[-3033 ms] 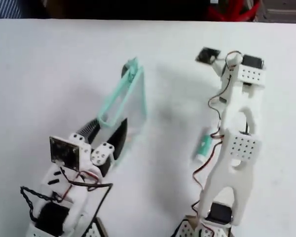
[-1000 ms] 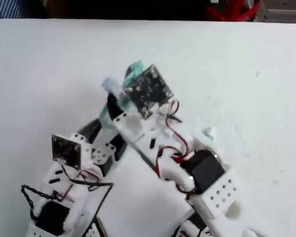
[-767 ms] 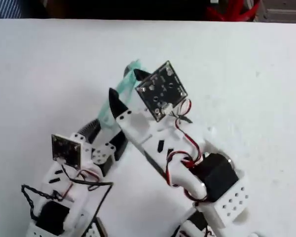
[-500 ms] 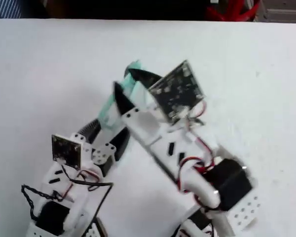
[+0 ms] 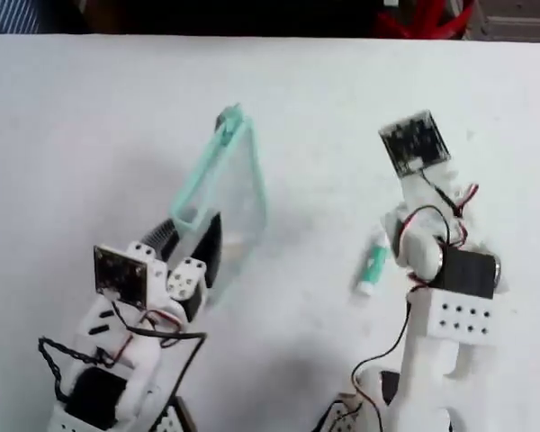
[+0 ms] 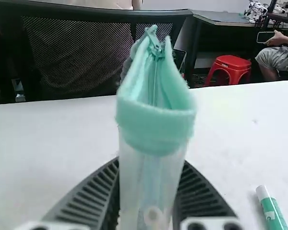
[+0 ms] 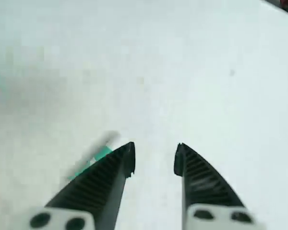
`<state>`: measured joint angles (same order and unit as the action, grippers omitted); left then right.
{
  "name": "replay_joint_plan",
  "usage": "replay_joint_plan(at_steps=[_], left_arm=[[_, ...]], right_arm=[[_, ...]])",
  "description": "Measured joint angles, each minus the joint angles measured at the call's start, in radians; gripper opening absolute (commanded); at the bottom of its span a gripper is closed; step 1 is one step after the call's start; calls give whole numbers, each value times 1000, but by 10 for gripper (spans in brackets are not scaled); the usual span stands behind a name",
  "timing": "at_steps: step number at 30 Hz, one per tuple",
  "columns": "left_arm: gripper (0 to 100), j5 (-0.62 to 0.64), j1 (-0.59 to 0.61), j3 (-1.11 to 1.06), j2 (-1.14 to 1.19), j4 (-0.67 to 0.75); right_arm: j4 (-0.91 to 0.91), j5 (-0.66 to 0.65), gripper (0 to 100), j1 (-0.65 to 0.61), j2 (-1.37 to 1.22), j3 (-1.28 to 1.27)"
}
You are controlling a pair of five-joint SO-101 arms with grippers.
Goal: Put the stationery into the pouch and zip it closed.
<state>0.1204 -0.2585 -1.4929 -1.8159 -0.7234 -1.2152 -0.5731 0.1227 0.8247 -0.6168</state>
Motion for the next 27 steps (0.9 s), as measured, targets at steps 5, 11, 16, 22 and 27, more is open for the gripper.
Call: replay_joint_plan(at_steps=[5,11,16,22,27], left_arm=[[109,-58,-2,0,-2,0],[109,-91,-5,0,-2,0],[110,-94,-6,0,-2,0],[110,-94,-6,0,0,0],[110,-94,-6,0,0,0]], right_arm=[[132,-43,138,46,0,-255],[190,-35,141,9,0,-344],[163,69,194,-17,-49,-344],[198,224,199,-34,-241,-344],[212,261,200,-37,-428,-262]])
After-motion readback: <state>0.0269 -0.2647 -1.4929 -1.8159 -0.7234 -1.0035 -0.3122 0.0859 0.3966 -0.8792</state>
